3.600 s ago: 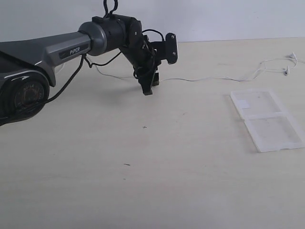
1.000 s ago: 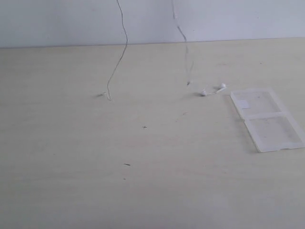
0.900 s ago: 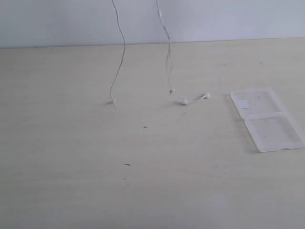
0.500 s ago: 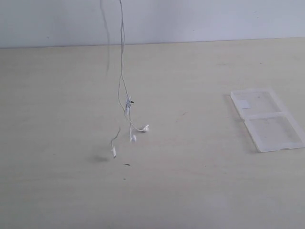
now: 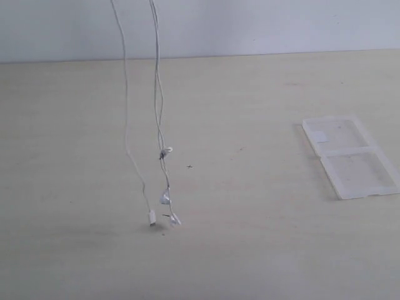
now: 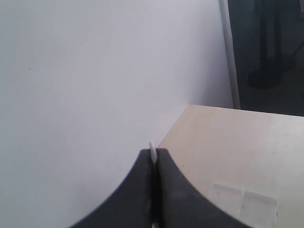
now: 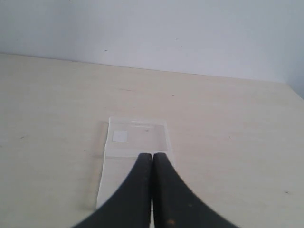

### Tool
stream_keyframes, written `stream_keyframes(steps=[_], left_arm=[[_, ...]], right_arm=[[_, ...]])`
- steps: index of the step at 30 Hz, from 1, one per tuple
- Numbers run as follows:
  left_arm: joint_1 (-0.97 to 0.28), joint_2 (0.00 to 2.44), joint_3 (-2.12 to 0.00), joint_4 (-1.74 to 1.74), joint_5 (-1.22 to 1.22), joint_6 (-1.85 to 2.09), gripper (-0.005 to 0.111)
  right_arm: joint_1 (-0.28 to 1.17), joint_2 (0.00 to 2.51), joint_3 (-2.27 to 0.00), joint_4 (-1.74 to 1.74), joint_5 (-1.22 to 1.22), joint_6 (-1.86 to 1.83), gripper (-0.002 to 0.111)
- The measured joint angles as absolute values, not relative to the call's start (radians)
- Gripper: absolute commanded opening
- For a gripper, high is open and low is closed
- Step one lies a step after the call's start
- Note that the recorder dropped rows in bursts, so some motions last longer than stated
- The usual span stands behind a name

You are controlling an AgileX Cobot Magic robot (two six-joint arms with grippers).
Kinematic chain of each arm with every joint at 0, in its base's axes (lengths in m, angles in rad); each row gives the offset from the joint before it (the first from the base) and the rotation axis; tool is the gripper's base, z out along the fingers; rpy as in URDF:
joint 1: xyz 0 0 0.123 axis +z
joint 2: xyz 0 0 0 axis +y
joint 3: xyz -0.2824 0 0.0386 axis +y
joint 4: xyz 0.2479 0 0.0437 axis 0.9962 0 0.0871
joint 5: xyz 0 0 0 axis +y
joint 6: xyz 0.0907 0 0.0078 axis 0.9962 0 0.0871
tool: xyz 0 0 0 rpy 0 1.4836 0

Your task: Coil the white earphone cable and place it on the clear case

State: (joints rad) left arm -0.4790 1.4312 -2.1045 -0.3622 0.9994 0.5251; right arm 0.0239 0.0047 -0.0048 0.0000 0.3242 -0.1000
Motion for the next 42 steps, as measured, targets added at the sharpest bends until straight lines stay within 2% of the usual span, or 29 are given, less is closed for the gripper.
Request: stream_keyframes(steps=[12, 30, 42], left_arm=[[-0.479, 1.443, -2.104, -0.438, 0.915, 0.525, 0.000], [-0.479, 1.472, -2.104, -0.451, 0.928, 0.523, 0.000], [-0.479, 1.497, -2.104, -0.449, 0.966, 0.523, 0.000]], right_arm=[[0.024, 0.005, -0.005, 0.000, 0.324, -0.100, 0.001], [0.024, 0.005, -0.005, -0.018, 0.316, -0.102, 0.001], [0.024, 0.005, -0.005, 0.113, -0.070, -0.085, 0.001]])
